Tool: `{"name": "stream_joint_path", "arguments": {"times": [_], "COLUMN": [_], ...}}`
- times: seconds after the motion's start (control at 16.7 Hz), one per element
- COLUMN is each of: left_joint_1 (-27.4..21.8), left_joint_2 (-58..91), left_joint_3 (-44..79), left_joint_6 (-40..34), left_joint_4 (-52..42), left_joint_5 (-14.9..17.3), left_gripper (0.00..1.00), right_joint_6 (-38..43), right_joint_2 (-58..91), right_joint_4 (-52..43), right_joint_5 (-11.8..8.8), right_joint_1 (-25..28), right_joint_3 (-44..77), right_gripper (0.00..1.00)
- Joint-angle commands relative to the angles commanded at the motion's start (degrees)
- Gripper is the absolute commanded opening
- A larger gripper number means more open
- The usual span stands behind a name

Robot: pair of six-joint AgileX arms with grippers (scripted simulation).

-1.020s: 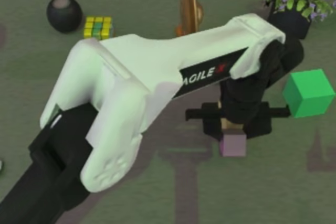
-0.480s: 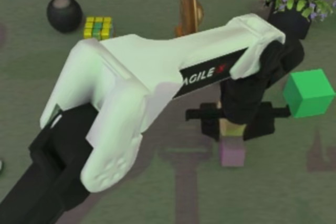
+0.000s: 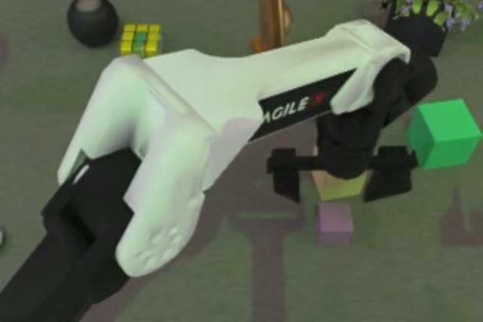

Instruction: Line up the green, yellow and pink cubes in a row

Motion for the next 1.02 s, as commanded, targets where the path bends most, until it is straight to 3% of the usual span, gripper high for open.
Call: {"name": "stream_joint_path", "arguments": {"times": [0.36, 0.78, 1.02], "left_joint_1": [-0.02, 0.77, 0.88], "left_joint_2": [0.15, 0.82, 0.72], "left_joint_3": [1.00, 16.19, 17.28], "left_joint_6": [0.00, -0.34, -0.30], "left_joint_4": [-0.97, -15.49, -16.56], "left_joint_5": [-0.01, 0.02, 0.00], "left_gripper": [1.00, 1.00, 1.00], "right_joint_6": [0.00, 0.00, 0.00], "right_joint_2": [0.00, 0.00, 0.00], "right_joint_4": [0.00, 0.00, 0.00], "right_joint_5": [0.00, 0.00, 0.00], "right_joint_1": [0.00, 0.00, 0.00], "right_joint_3": [0.00, 0.00, 0.00], "right_gripper": [1.00, 1.00, 1.00]}}
